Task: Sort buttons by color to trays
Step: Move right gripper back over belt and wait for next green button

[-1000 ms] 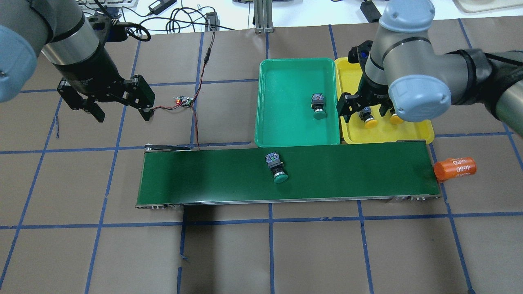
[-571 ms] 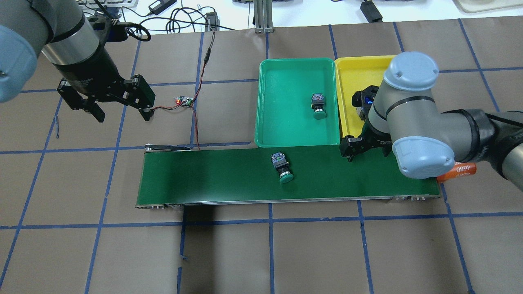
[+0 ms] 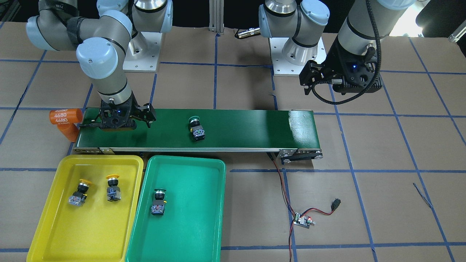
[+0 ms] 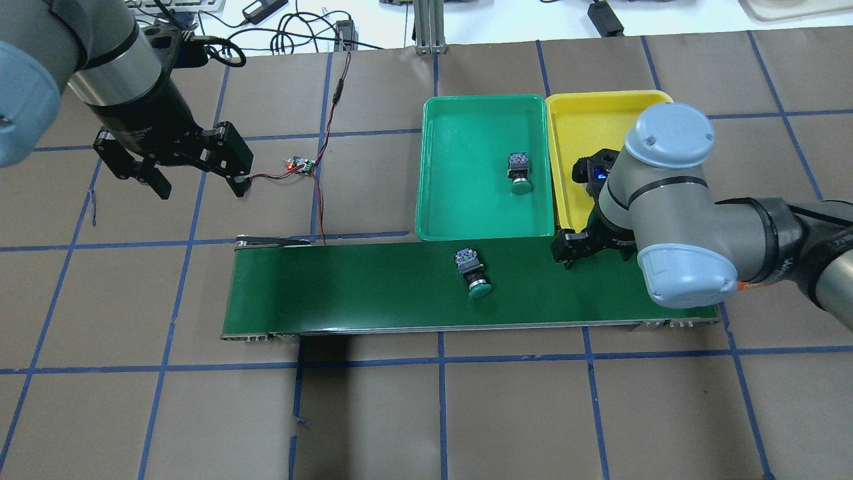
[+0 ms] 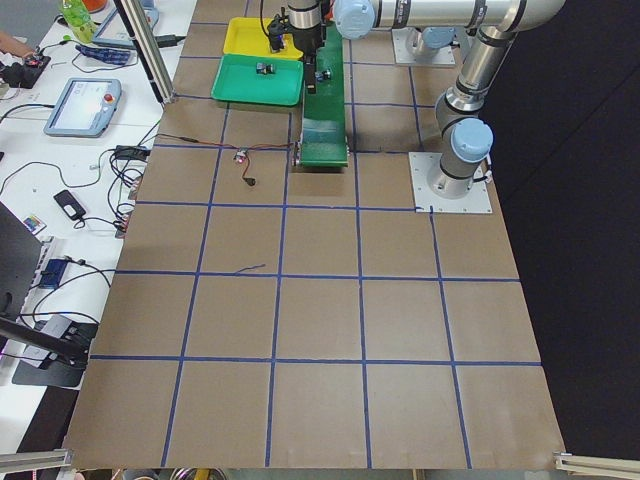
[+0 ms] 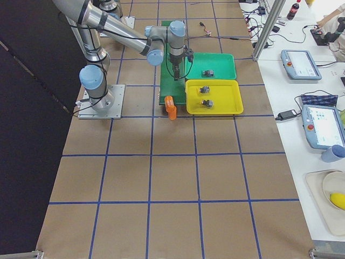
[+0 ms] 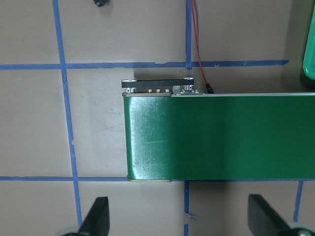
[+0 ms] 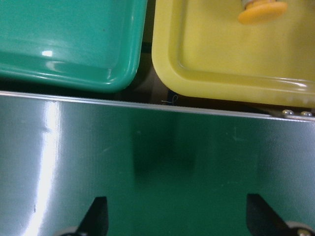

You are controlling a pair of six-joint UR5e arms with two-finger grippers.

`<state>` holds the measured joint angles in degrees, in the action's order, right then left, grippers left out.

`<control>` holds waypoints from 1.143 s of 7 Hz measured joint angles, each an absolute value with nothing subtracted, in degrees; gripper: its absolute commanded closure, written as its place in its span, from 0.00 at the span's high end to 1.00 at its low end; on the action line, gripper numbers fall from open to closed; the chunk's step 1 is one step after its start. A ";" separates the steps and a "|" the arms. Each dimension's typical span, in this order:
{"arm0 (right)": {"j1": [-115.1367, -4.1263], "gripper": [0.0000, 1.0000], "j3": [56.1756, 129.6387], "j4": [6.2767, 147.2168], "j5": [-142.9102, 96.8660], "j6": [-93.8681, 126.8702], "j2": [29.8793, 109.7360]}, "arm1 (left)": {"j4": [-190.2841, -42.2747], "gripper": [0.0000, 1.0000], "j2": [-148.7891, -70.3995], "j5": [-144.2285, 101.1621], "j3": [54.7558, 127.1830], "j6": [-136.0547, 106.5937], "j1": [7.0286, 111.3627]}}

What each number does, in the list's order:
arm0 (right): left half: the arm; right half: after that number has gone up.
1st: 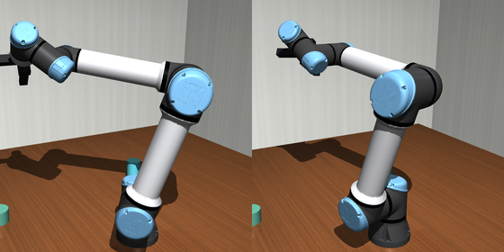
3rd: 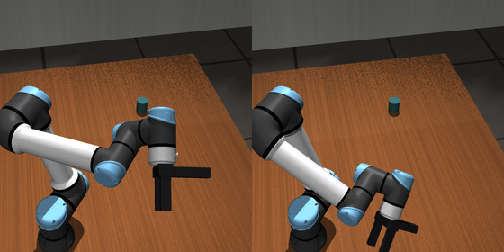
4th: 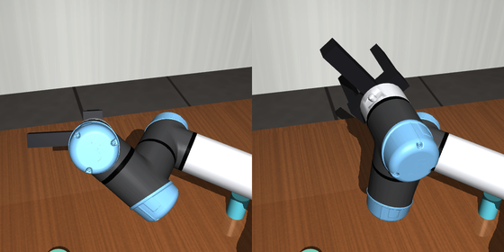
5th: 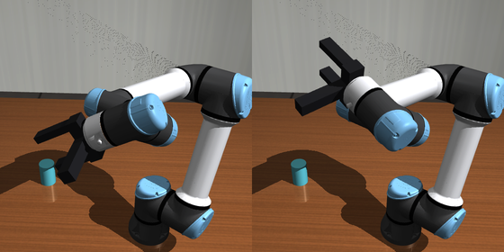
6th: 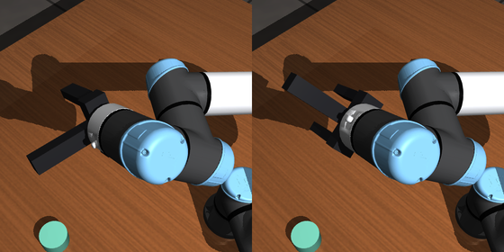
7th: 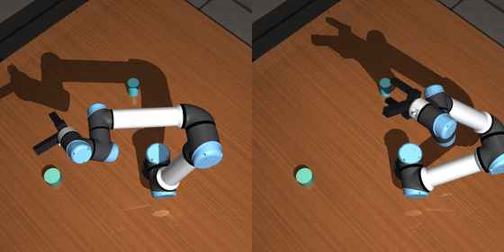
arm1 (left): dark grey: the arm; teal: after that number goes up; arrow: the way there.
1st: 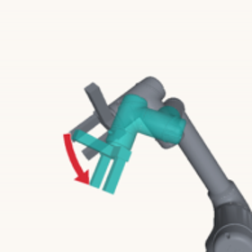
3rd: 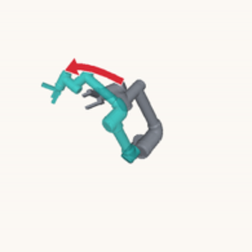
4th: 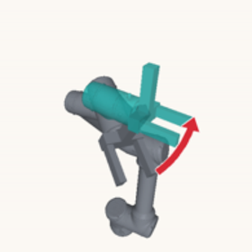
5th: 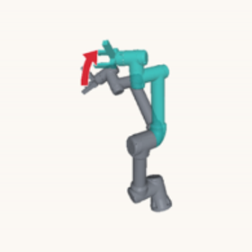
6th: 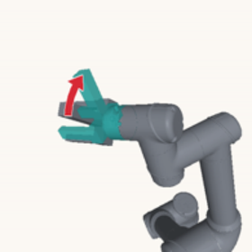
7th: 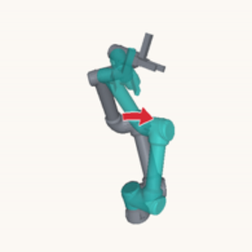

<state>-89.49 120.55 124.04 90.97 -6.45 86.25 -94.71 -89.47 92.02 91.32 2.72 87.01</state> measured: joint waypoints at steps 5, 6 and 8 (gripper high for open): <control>-89.54 1.00 119.32 123.90 91.13 -6.82 85.89 | -93.98 1.00 -88.69 91.55 90.93 2.17 87.13; -89.37 1.00 119.26 123.85 91.09 -6.68 85.91 | -93.93 1.00 -88.33 91.41 90.97 2.02 87.16; -89.26 1.00 117.34 122.15 91.14 -6.10 87.10 | -93.94 1.00 -87.82 91.33 91.09 1.96 87.18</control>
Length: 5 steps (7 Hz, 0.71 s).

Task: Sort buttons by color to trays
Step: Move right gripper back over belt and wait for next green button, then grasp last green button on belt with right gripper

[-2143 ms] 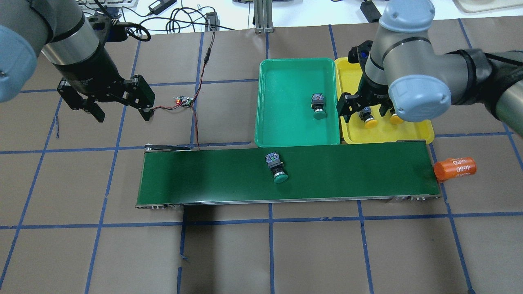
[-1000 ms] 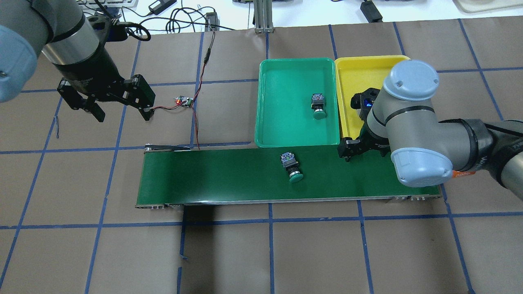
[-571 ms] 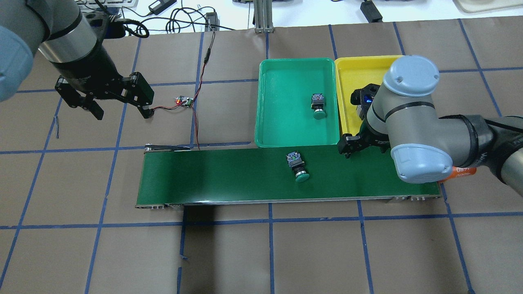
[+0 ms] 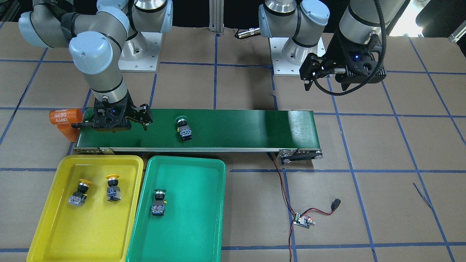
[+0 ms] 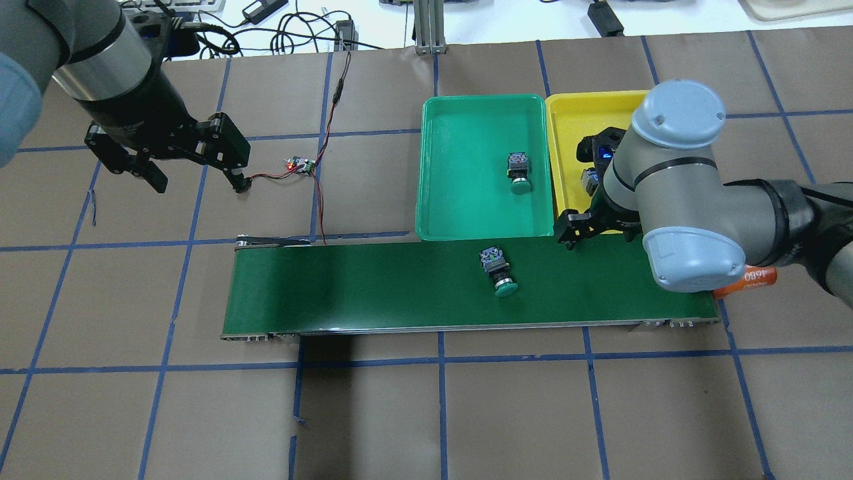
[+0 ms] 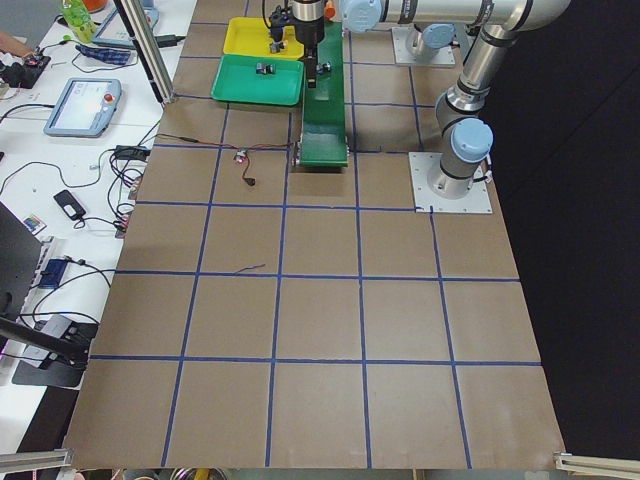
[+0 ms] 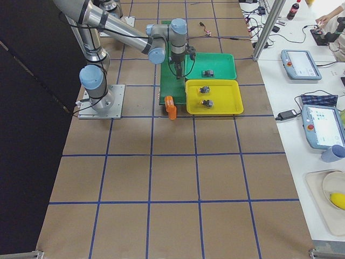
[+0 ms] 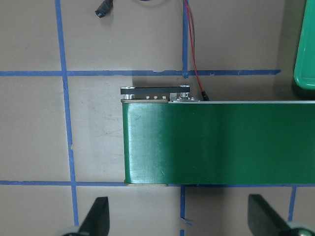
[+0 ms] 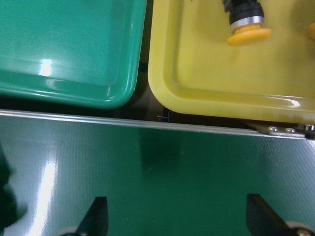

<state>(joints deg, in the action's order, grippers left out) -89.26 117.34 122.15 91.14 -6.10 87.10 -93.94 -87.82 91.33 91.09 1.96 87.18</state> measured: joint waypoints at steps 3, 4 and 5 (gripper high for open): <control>-89.53 1.00 115.39 115.85 91.03 -5.82 89.16 | -93.88 1.00 -88.40 91.24 91.09 1.94 87.19; -89.60 1.00 115.49 115.51 91.02 -5.72 89.18 | -93.87 1.00 -88.49 91.24 91.07 1.94 87.19; -89.68 1.00 115.59 115.38 91.01 -5.48 89.20 | -93.87 1.00 -88.55 91.25 91.06 1.93 87.19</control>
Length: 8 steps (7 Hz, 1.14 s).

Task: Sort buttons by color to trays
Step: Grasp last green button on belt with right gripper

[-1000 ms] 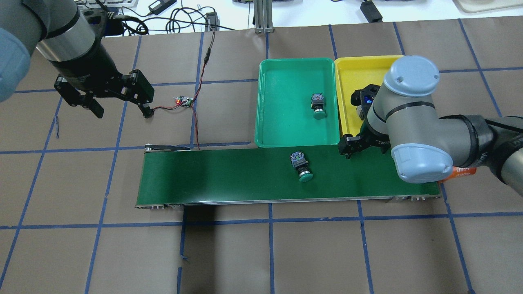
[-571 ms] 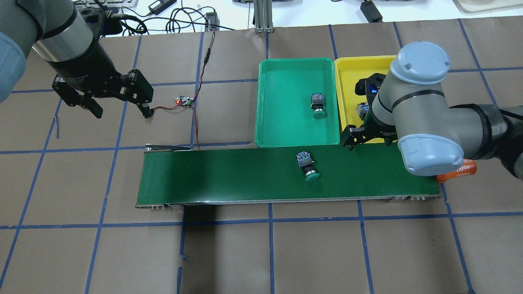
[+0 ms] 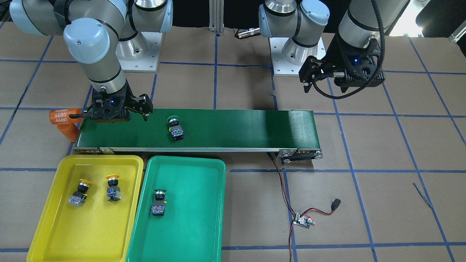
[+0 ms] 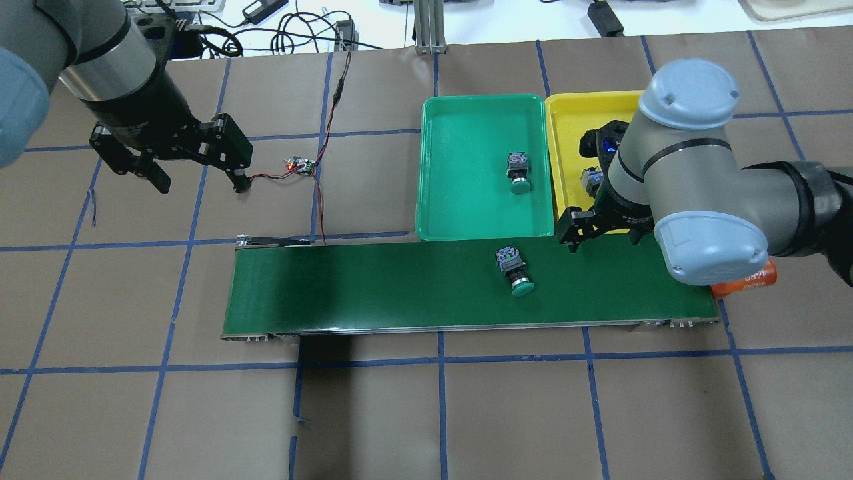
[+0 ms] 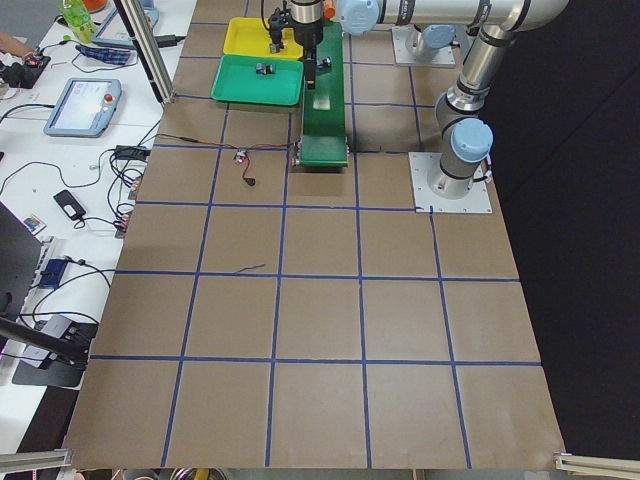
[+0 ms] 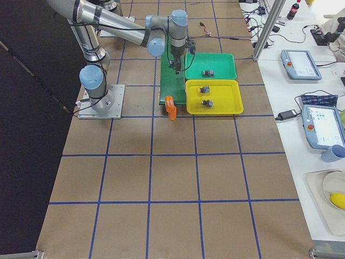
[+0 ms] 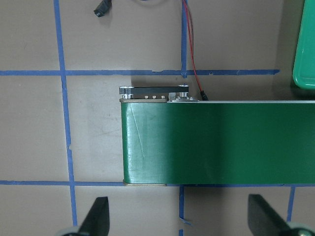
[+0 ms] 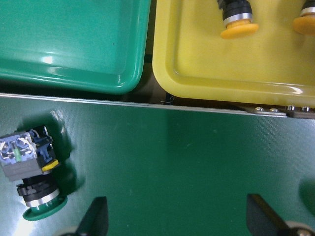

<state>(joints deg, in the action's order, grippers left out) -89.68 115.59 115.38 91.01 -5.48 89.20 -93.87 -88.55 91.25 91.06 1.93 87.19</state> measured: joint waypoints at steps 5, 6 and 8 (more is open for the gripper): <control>-93.20 1.00 116.43 115.51 90.93 0.67 89.01 | -93.87 1.00 -88.85 91.40 91.14 2.02 87.19; -95.00 1.00 116.43 115.89 90.95 1.95 88.51 | -93.87 1.00 -88.88 91.40 91.14 2.02 87.19; -96.11 1.00 116.40 116.34 90.95 2.50 87.65 | -93.87 1.00 -88.93 91.41 91.14 2.02 87.19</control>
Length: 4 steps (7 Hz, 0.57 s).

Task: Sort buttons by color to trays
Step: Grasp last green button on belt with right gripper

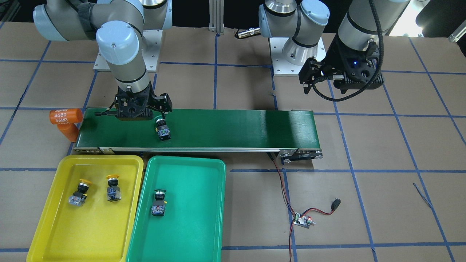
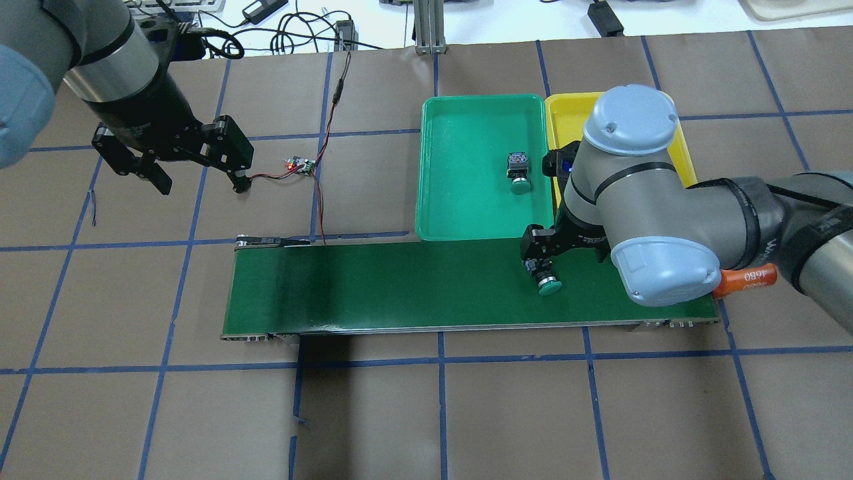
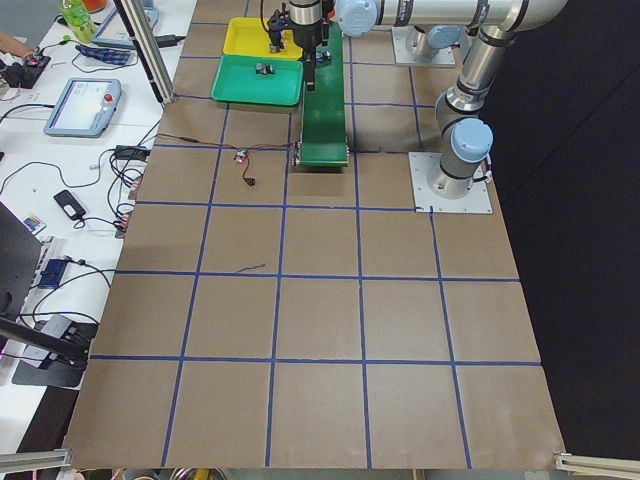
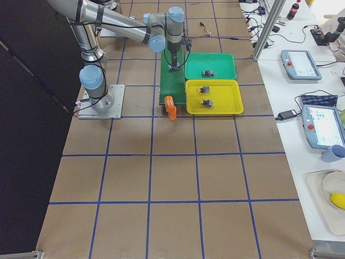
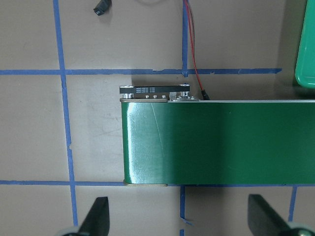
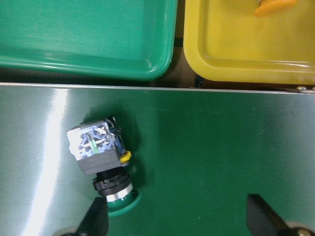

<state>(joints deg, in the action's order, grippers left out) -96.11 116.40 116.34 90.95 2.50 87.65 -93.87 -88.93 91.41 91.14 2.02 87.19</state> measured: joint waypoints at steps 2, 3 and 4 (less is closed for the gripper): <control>-96.21 1.00 117.19 118.39 90.83 2.65 86.13 | -93.87 1.00 -88.94 91.41 91.14 2.02 87.19; -96.24 1.00 118.68 121.38 90.82 2.61 84.85 | -93.84 1.00 -88.98 91.41 91.14 2.02 87.19; -96.24 0.85 120.33 125.21 90.92 2.39 83.43 | -93.81 1.00 -89.01 91.41 91.13 2.00 87.19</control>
